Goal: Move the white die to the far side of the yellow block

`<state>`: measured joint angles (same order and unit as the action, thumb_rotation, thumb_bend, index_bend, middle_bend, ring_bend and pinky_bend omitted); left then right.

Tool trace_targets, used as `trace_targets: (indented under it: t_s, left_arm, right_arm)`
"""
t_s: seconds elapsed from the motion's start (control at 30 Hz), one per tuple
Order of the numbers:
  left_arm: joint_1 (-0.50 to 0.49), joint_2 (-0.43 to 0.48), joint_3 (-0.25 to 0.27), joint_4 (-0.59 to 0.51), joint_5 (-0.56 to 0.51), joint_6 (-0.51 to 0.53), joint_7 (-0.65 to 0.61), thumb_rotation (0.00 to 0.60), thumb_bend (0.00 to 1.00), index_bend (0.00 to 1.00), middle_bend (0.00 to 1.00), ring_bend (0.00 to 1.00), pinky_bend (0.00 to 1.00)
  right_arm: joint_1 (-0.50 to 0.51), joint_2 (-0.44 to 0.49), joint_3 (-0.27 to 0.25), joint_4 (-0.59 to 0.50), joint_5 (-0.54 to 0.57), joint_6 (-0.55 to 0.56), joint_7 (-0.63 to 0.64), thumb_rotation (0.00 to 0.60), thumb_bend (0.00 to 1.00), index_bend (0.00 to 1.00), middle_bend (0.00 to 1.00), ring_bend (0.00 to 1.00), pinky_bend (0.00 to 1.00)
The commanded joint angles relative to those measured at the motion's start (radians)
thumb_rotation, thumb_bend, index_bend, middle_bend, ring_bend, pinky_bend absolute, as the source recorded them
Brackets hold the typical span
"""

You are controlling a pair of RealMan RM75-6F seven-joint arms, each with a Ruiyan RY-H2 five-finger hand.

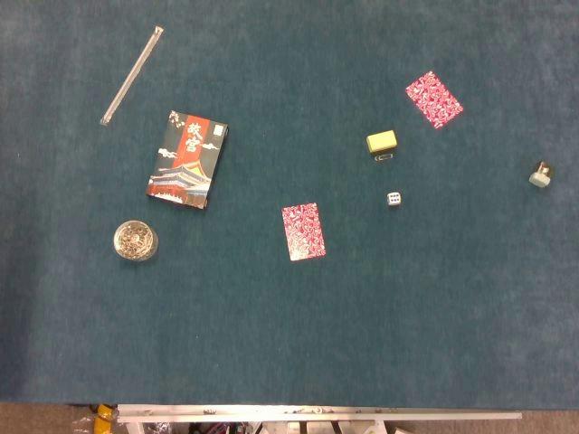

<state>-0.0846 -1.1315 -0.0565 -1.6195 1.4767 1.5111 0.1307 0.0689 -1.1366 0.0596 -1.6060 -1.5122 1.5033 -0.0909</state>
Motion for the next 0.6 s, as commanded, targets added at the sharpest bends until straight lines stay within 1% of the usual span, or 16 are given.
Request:
trace_targets:
  t_s: [0.03, 0.23, 0.43, 0.53, 0.6]
  left_arm:
    - [0.000, 0.001, 0.001, -0.002, 0.000, -0.001, 0.003, 0.600, 0.27, 0.24, 0.20, 0.13, 0.13]
    - [0.002, 0.001, 0.005, -0.004, -0.005, -0.007, 0.005, 0.600, 0.27, 0.24, 0.20, 0.13, 0.13]
    - [0.003, 0.011, 0.003, -0.012, -0.002, -0.003, 0.005, 0.600, 0.27, 0.24, 0.20, 0.13, 0.13]
    - [0.003, 0.015, 0.005, -0.016, 0.001, -0.005, 0.002, 0.600, 0.27, 0.24, 0.20, 0.13, 0.13]
    - [0.005, 0.015, 0.007, -0.015, 0.003, -0.003, -0.003, 0.600, 0.27, 0.24, 0.20, 0.13, 0.13]
  right_arm:
    - [0.002, -0.003, -0.001, 0.004, 0.002, -0.007, 0.002, 0.600, 0.30, 0.47, 0.39, 0.27, 0.28]
    - [0.015, 0.000, -0.005, -0.001, -0.011, -0.027, 0.013, 0.600, 0.30, 0.47, 0.39, 0.27, 0.28]
    - [0.067, 0.005, -0.013, -0.040, -0.069, -0.084, 0.076, 0.600, 0.29, 0.47, 0.39, 0.27, 0.28]
    - [0.111, 0.010, -0.018, -0.061, -0.104, -0.137, 0.087, 0.600, 0.25, 0.48, 0.38, 0.27, 0.28]
    - [0.141, 0.013, -0.017, -0.080, -0.116, -0.176, 0.058, 0.600, 0.20, 0.49, 0.36, 0.27, 0.28]
